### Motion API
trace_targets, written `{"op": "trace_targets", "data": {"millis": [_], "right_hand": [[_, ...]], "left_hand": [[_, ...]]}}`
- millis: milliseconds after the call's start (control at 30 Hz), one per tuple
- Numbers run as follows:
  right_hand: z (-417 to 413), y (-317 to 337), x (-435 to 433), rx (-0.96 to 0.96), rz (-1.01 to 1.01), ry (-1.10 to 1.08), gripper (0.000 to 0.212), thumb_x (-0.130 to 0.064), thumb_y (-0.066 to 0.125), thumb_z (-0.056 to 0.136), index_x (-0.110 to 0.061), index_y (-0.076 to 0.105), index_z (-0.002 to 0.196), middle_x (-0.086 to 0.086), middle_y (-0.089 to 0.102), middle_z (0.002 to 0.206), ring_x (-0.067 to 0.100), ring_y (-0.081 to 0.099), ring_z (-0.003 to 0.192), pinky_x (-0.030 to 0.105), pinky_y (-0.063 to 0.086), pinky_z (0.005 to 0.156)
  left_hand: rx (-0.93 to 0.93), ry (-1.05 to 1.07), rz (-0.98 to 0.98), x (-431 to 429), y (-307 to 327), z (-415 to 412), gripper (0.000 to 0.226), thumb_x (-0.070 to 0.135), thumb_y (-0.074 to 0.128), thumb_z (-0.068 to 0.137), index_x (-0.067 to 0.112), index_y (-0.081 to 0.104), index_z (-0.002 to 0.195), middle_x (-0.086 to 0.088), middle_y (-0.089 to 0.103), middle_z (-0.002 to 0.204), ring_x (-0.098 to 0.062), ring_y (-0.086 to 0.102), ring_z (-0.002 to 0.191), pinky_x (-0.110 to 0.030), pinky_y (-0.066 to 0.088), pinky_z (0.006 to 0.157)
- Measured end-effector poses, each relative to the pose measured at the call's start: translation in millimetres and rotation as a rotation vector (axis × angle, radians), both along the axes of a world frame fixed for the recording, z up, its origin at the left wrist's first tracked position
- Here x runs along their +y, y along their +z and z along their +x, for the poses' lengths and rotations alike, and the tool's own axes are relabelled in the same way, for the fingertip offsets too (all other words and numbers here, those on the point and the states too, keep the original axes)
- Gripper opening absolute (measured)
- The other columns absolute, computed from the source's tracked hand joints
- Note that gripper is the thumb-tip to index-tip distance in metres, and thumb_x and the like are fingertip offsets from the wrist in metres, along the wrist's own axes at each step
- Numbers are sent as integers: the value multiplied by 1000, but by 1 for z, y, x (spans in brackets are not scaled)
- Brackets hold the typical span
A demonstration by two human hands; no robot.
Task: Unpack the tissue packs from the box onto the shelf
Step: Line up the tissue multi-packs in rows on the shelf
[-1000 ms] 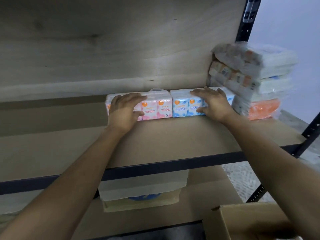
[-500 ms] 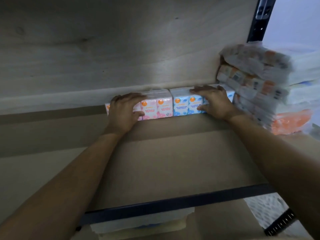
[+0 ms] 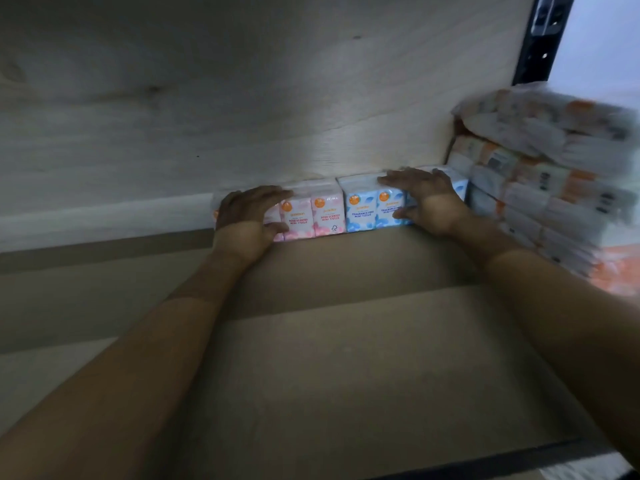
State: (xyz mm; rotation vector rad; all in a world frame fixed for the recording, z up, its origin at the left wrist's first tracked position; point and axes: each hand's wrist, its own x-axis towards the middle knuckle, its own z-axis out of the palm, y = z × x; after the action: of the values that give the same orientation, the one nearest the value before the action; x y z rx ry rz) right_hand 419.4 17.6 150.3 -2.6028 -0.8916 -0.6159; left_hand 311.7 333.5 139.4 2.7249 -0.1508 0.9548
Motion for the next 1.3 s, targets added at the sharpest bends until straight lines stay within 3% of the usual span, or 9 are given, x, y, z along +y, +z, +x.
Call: {"op": "trace_targets", "data": {"millis": [433, 633, 900, 1033, 1167, 1300], "right_hand": [[-6, 4, 1, 9, 2, -15, 71, -20, 73, 81, -31, 39, 142, -5, 35, 152, 18, 25, 143, 45, 10, 118], [-18, 14, 6, 7, -147, -123, 71, -27, 68, 83, -34, 33, 144, -8, 25, 156, 17, 14, 146, 47, 2, 117], [-48, 20, 5, 21, -78, -129, 64, -37, 65, 86, -30, 37, 143, -2, 28, 156, 21, 21, 144, 45, 13, 118], [-83, 19, 3, 80, 72, -85, 55, -33, 67, 85, -25, 49, 137, 2, 40, 150, 22, 35, 139, 41, 27, 115], [-126, 14, 3, 163, 74, -125, 51, -34, 60, 90, -26, 47, 139, -1, 41, 149, 19, 35, 138, 34, 26, 114], [-171, 10, -3, 241, 110, -150, 48, -38, 56, 91, -26, 48, 137, 1, 47, 144, 22, 39, 134, 33, 30, 113]], "left_hand": [[39, 44, 1, -6, 1, -1, 60, 34, 76, 78, 26, 53, 132, 0, 54, 138, -22, 48, 127, -37, 26, 111], [74, 107, 86, -17, 6, -3, 57, 28, 73, 78, 27, 51, 131, -1, 53, 138, -24, 44, 130, -42, 13, 117], [235, 131, 101, -27, 17, -24, 71, 37, 65, 87, 32, 29, 147, 4, 27, 157, -18, 12, 147, -38, -4, 120], [219, 107, 45, -40, 23, -49, 66, 37, 61, 89, 29, 31, 147, 0, 29, 156, -21, 17, 147, -42, 4, 120], [235, 84, -38, -60, 27, -86, 60, 38, 58, 91, 26, 37, 145, -2, 35, 153, -24, 25, 144, -44, 17, 117], [374, 100, -130, -84, 31, -131, 56, 41, 46, 97, 30, 28, 149, 2, 25, 158, -20, 18, 146, -39, 12, 119]]}}
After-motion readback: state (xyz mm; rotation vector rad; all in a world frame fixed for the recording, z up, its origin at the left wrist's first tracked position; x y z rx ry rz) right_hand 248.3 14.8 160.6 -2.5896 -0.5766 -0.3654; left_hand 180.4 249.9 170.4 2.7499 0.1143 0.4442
